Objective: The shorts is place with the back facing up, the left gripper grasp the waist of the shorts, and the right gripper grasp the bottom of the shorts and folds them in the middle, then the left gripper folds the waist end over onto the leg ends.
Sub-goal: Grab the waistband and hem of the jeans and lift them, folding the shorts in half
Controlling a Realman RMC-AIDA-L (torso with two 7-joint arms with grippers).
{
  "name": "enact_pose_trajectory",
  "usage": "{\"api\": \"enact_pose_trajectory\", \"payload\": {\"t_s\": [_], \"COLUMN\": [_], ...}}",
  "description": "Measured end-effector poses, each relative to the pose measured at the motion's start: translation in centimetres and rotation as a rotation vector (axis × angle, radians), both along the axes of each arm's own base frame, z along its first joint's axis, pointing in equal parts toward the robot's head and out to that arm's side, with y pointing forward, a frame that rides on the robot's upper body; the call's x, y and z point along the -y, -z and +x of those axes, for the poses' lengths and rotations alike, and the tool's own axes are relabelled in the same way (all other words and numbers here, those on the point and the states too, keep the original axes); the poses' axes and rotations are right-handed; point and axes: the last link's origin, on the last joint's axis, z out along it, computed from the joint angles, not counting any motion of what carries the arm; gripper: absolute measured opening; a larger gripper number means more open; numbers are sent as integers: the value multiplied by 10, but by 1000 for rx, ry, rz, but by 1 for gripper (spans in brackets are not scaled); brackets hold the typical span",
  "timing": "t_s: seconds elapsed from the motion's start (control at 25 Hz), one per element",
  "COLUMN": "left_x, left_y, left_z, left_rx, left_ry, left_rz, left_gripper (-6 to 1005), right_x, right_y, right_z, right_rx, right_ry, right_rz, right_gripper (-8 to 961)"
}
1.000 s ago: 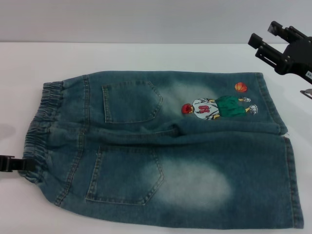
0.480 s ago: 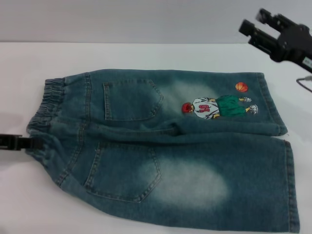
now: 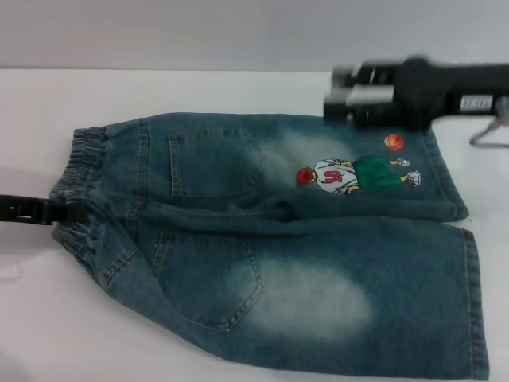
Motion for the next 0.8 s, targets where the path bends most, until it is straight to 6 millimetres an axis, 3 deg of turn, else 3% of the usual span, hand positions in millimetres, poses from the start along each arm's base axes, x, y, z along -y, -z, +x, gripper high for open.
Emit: {"api": "enact_pose_trajectory", "payload": {"t_s": [0.12,0.32,0.52,0.8], "left_x": [-2,-3,-5,-12], "left_y": [0,3,7,9], "left_z": [1,3,5,11], "left_rx": [-2,-2,-4,-6], "left_ry": [4,14,22,36], "left_rz": [5,11,23,31], "left_gripper": [56,57,59,62], "right_x": [9,25,48,66], "right_y": [0,-5,-7,-8], "right_z": [-6,0,20,56], "right_rx": [170,296,417,510], "right_ry": [-63,-119,-118,-27], "right_rz": [-178,-313,-460,-523], "right_gripper": [654,654,654,655]}}
